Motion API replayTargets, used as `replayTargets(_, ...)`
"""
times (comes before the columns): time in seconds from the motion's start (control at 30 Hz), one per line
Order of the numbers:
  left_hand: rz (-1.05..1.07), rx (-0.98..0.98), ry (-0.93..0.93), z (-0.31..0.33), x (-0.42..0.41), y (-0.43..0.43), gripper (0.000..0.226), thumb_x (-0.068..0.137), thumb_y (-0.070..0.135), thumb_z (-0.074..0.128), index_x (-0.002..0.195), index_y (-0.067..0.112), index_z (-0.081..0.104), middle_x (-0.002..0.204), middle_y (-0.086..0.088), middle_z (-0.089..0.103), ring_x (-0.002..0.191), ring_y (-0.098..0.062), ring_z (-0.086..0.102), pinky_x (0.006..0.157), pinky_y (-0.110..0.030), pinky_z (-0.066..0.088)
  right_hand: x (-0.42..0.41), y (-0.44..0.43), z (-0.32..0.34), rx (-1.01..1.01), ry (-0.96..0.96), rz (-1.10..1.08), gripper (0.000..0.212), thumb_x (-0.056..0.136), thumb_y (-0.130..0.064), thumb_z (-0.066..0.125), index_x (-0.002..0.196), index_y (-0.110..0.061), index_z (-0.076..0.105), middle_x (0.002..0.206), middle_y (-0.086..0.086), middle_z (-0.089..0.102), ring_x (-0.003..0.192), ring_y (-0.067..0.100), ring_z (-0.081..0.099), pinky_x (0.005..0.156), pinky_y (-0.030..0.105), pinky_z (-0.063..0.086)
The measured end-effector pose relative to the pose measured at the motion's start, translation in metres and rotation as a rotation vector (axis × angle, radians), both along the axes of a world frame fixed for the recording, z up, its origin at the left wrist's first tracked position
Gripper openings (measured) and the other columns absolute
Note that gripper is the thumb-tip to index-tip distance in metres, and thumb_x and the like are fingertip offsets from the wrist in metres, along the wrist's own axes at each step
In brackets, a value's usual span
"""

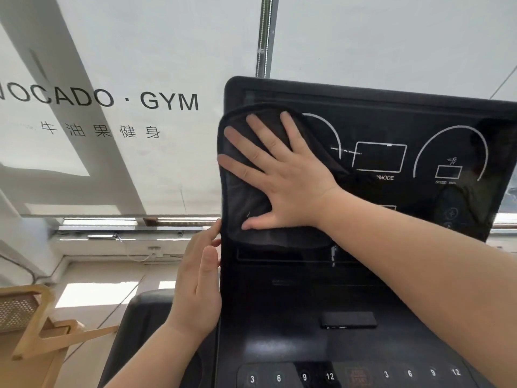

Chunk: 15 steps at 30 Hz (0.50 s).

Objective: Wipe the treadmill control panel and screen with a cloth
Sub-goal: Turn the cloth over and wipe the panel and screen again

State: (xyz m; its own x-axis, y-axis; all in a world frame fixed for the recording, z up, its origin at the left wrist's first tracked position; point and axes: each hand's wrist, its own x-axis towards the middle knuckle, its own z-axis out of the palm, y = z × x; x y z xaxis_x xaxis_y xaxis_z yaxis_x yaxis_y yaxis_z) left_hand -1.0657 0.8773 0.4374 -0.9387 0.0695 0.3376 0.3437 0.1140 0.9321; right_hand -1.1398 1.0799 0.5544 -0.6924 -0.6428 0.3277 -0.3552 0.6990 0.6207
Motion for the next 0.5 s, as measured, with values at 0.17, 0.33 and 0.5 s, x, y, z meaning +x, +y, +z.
replayTargets(0.17,-0.008,-0.007,0.017,0.0,0.006,0.0,0.069,0.097,0.071,0.023,0.145,0.031,0.05,0.139,0.018,0.059,0.131,-0.018,0.055,0.103,-0.055,0.048,0.033,-0.002,-0.059,-0.002,-0.076,0.036,0.105,0.087,-0.086,0.04,0.166,-0.024,0.008,0.174,0.007,-0.001,0.159,0.036,-0.005,0.125,0.064,-0.007)
replayTargets(0.33,-0.009,-0.175,0.1,-0.002,0.006,0.001,0.063,0.102,0.057,0.024,0.15,0.021,0.044,0.145,0.012,0.054,0.137,-0.017,0.05,0.108,-0.049,0.044,0.058,0.031,-0.089,0.087,-0.109,0.12,0.097,0.088,-0.082,0.045,0.165,-0.03,0.015,0.173,0.003,0.005,0.158,0.032,0.007,0.127,0.058,-0.005)
replayTargets(0.5,0.015,-0.311,0.068,-0.001,0.009,0.004,0.081,0.098,0.07,0.019,0.153,0.013,0.039,0.15,0.001,0.049,0.142,-0.015,0.042,0.114,-0.034,0.036,0.031,0.058,-0.033,-0.011,0.023,0.036,0.101,0.083,-0.09,0.042,0.164,-0.033,0.021,0.172,0.004,0.013,0.158,0.036,0.014,0.124,0.066,0.002)
